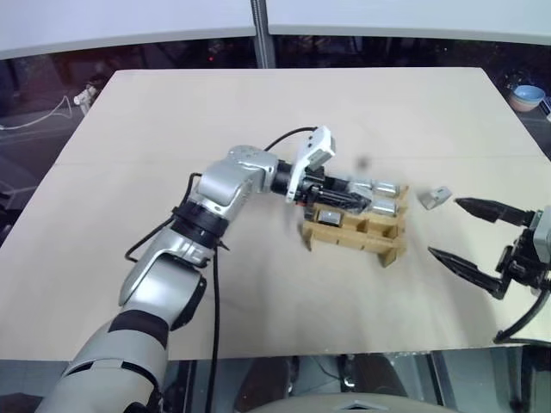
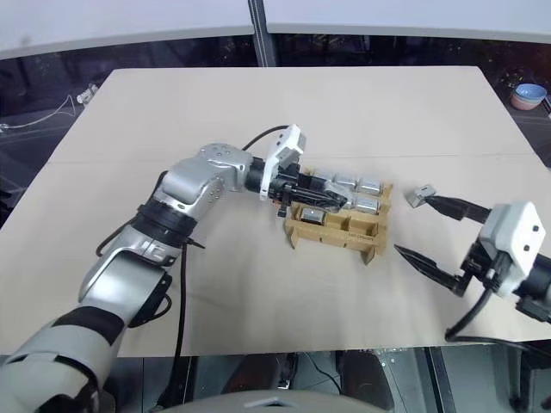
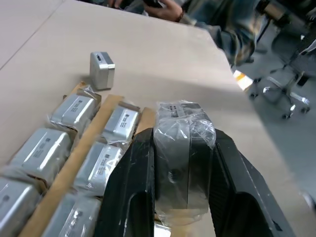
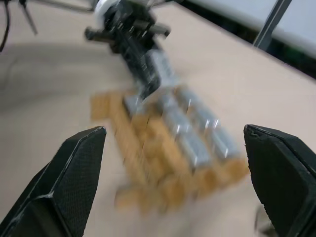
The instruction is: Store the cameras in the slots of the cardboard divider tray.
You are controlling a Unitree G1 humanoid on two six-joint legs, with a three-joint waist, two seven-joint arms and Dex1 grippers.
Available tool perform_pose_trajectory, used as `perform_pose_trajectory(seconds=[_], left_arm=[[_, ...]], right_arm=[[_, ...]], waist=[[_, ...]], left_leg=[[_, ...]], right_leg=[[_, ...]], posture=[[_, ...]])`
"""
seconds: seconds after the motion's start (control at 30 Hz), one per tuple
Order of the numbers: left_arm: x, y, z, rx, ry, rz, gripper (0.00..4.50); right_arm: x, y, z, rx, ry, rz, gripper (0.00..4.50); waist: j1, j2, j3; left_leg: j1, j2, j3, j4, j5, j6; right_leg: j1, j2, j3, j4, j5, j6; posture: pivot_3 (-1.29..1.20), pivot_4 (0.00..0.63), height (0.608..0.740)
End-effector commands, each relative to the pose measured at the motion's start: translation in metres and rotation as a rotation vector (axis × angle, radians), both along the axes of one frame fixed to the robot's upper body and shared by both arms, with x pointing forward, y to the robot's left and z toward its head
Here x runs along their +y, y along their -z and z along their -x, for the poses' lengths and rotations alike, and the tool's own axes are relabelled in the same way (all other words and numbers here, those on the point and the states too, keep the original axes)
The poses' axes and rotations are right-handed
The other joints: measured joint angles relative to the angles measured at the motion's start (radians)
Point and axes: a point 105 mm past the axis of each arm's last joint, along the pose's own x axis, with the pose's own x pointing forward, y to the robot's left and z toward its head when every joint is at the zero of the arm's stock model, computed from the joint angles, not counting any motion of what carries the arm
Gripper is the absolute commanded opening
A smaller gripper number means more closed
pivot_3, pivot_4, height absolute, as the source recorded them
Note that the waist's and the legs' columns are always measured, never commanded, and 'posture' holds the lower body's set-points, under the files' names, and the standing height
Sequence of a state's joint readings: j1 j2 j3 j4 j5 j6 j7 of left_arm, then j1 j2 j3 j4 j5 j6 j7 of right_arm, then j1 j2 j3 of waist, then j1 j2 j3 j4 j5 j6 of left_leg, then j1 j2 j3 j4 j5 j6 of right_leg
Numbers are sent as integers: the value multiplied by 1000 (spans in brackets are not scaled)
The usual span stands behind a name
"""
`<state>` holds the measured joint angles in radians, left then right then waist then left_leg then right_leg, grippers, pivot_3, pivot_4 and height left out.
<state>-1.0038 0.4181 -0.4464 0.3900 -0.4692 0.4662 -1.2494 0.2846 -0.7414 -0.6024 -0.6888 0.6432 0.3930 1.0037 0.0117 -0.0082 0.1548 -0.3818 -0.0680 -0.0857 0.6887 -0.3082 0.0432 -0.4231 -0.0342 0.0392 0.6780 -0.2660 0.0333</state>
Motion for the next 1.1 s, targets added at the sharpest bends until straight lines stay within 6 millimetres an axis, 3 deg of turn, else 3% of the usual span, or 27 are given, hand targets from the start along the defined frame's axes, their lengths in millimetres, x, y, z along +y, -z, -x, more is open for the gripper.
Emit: perform_pose_trajectory(seconds=[0.03, 0.43, 0.77, 1.1], left_arm=[[-6, 0, -1, -94, 42, -26, 768], [-14, 24, -1, -155, 24, -99, 768], [-10, 9, -3, -169, 95, -251, 768], [-4, 13, -8, -213, 192, -438, 768]], right_arm=[[-2, -9, 12, -51, 0, 37, 4441], [-5, -2, 18, -59, 63, 23, 4441], [-6, 1, 18, -60, 74, 37, 4441], [-4, 5, 19, -66, 83, 39, 4441]], waist=[[0, 0, 0], [2, 0, 0], [1, 0, 0], [-1, 0, 0]], left_leg=[[0, 0, 0, 0, 0, 0], [1, 0, 0, 0, 0, 0], [1, 0, 0, 1, 0, 0], [1, 0, 1, 1, 0, 0]], right_leg=[[0, 0, 0, 0, 0, 0], [0, 0, 0, 1, 0, 0], [0, 0, 0, 1, 0, 0], [1, 1, 0, 1, 0, 0]], posture=[[0, 150, 740], [0, 150, 740], [0, 150, 740], [0, 150, 740]])
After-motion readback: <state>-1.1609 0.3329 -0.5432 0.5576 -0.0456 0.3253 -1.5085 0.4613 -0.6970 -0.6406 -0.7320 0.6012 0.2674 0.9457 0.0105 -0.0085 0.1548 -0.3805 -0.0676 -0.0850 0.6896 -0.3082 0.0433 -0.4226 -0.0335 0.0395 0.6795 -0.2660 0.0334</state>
